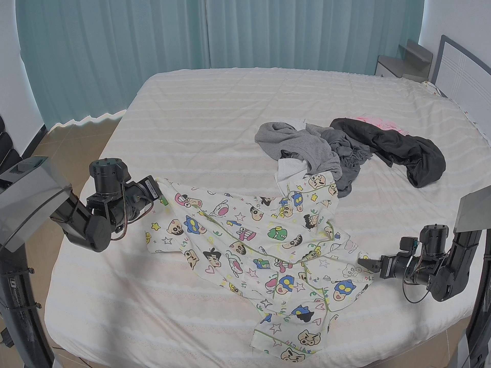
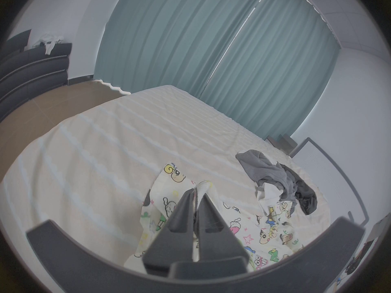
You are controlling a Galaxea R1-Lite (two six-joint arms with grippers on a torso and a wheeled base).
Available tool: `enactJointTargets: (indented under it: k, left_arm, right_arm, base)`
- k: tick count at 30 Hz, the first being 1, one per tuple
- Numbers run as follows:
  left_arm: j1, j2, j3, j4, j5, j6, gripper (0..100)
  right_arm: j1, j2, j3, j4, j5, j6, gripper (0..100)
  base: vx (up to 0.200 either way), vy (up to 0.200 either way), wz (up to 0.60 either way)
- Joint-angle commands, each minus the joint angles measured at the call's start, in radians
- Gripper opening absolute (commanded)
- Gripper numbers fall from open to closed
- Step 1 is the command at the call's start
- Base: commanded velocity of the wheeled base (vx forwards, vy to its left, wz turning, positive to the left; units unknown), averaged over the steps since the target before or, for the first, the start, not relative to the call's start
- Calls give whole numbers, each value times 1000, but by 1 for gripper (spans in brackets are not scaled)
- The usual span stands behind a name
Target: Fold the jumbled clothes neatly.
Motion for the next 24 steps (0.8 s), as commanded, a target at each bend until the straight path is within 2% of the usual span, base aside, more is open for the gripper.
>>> enactJointTargets:
  k: [1, 8, 9, 12, 13, 21, 24]
  left_arm:
    - [-3, 77, -81, 21, 12, 38, 0]
    - [-3, 144, -152, 19, 41, 84, 0]
    - [-12, 173, -222, 22, 91, 117, 0]
    - [-29, 190, -262, 22, 104, 121, 0]
    - [-29, 190, -262, 22, 104, 121, 100]
    - [-67, 212, -310, 18, 140, 133, 100]
    - [-47, 210, -291, 10, 165, 228, 100]
  right_arm:
    - [0, 1, -2, 0, 0, 0, 100]
    - [0, 4, -2, 1, -1, 0, 100]
    - [0, 7, -3, 0, 0, 0, 100]
    - [0, 7, -5, 0, -1, 0, 100]
    - [0, 7, -5, 0, -1, 0, 100]
    - [-1, 7, -5, 0, -1, 0, 100]
    - [-1, 7, -2, 1, 0, 0, 100]
  base:
    - [0, 0, 0]
    - [0, 0, 0]
    - [0, 0, 0]
    - [0, 0, 0]
    - [0, 0, 0]
    - [0, 0, 0]
    - [0, 0, 0]
